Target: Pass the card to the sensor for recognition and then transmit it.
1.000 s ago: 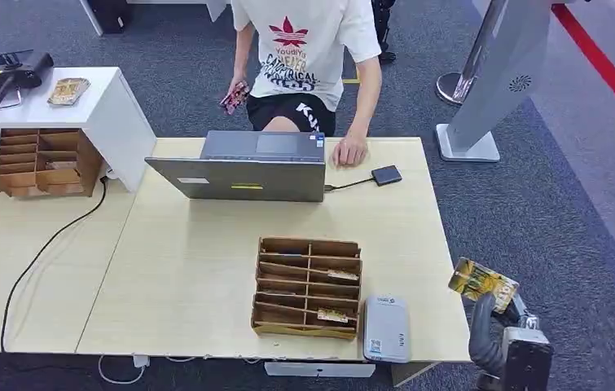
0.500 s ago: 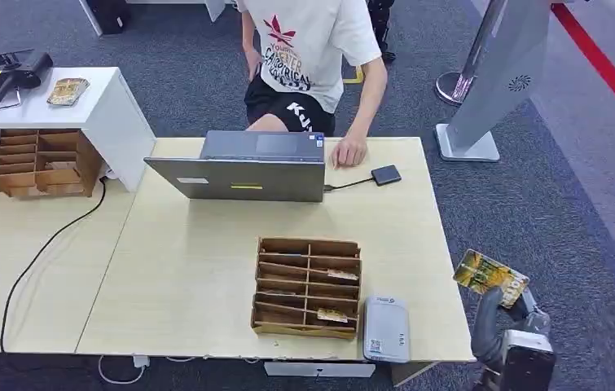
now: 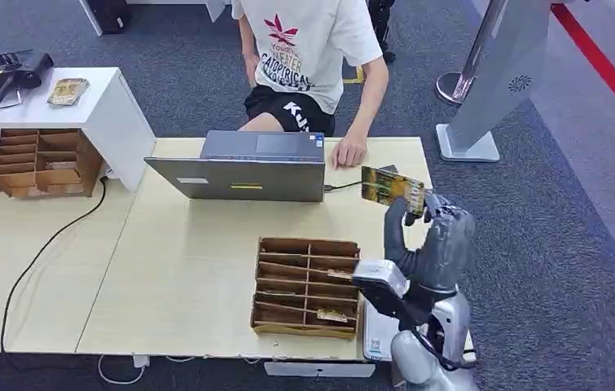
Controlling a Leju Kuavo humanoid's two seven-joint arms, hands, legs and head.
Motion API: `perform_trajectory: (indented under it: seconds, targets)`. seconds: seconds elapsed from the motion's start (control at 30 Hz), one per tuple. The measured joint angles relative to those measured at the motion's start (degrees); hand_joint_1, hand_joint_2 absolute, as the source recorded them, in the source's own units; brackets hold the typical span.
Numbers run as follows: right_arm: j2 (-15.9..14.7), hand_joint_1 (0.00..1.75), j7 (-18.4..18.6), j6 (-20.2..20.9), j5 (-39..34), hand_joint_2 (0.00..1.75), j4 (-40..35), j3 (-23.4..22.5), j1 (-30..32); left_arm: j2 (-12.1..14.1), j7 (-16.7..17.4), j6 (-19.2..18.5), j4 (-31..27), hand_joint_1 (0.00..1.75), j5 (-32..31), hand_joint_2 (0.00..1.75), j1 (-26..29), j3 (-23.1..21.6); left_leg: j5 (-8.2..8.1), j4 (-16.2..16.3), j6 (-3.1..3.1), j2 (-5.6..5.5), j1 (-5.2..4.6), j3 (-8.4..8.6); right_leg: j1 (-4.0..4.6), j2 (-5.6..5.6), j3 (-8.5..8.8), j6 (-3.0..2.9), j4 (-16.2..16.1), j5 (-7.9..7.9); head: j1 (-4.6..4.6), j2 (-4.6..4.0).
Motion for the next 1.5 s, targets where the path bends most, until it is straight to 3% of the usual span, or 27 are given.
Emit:
perform_trajectory:
  seconds: [0.5, 0.73, 0.97, 1.13, 1.47, 1.5]
  targets:
    - [0.2, 1.75, 10.88, -0.11, 30.29, 1.75, 21.6, 6.97, -20.52, -0.35, 0.35, -2.49, 0.0, 0.0, -6.71, 1.75, -1.83, 0.0, 0.02, 0.02, -0.02, -0.04, 0.0, -0.03, 0.0, -0.03, -0.03, 0.01, 0.0, 0.02, 0.02, 0.0]
    - [-0.18, 1.75, 12.44, -0.37, 33.03, 1.75, 29.07, 8.22, -25.5, -0.37, 0.37, -2.67, 0.0, 0.0, -7.34, 1.75, -1.92, 0.0, 0.01, 0.03, -0.02, -0.04, 0.0, -0.03, 0.0, -0.02, -0.04, 0.01, 0.0, 0.02, 0.02, 0.0]
    - [-2.25, 1.75, 19.75, -0.63, 34.96, 1.75, 36.47, 12.71, -32.21, -0.37, 0.37, -3.04, 0.0, 0.0, -8.65, 1.75, -2.15, 0.0, 0.01, 0.03, -0.02, -0.03, -0.01, -0.04, 0.0, -0.01, -0.06, 0.01, 0.0, 0.03, 0.02, 0.0]
    - [-3.28, 1.75, 22.6, -0.66, 34.96, 1.75, 42.05, 17.11, -36.84, -0.37, 0.35, -3.32, 0.0, 0.0, -9.13, 1.75, -2.42, 0.0, 0.02, 0.04, -0.02, -0.03, 0.0, -0.03, 0.0, -0.01, -0.06, 0.0, 0.0, 0.06, 0.04, 0.0]
    - [-4.15, 1.75, 23.08, -0.68, 34.96, 1.75, 46.35, 20.06, -39.34, -0.37, 0.31, -3.56, 0.0, 0.0, -9.33, 1.75, -2.56, 0.0, 0.01, 0.03, -0.02, -0.03, 0.0, -0.04, 0.0, -0.01, -0.08, 0.01, 0.0, 0.05, 0.04, 0.0]
    - [-4.2, 0.47, 23.08, -0.68, 34.96, 1.75, 46.57, 20.19, -39.41, -0.37, 0.31, -3.56, 0.0, 0.0, -9.33, 1.75, -2.57, 0.0, 0.01, 0.03, -0.02, -0.03, 0.0, -0.05, 0.0, -0.01, -0.08, 0.01, 0.0, 0.05, 0.02, 0.0]
